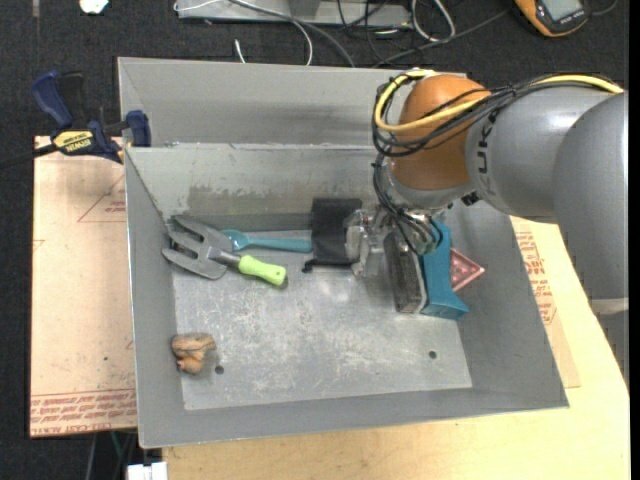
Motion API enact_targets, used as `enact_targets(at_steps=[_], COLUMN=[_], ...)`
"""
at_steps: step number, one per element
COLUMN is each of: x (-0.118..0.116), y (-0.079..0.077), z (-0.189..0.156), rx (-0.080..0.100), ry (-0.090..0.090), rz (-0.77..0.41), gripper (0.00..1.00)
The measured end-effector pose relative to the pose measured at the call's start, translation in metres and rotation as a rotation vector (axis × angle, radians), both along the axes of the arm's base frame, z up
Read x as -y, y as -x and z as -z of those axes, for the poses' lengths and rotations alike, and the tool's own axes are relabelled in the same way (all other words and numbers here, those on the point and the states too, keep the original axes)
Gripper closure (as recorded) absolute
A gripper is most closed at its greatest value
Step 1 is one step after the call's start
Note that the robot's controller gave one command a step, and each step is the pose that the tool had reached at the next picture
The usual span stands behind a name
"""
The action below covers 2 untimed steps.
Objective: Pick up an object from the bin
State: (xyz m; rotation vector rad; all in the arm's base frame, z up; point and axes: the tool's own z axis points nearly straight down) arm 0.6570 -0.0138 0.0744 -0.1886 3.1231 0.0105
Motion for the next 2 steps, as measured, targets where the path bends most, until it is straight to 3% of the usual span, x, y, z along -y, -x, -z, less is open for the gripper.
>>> enact_targets(at_steps=[1,2], x=[0.01,0.031], y=[0.005,0.031], z=[-0.079,-0.153], rx=[-0.001,-0.006], ry=[0.0,-0.001], rz=[-0.042,-0.049], gripper=[1.0,1.0])
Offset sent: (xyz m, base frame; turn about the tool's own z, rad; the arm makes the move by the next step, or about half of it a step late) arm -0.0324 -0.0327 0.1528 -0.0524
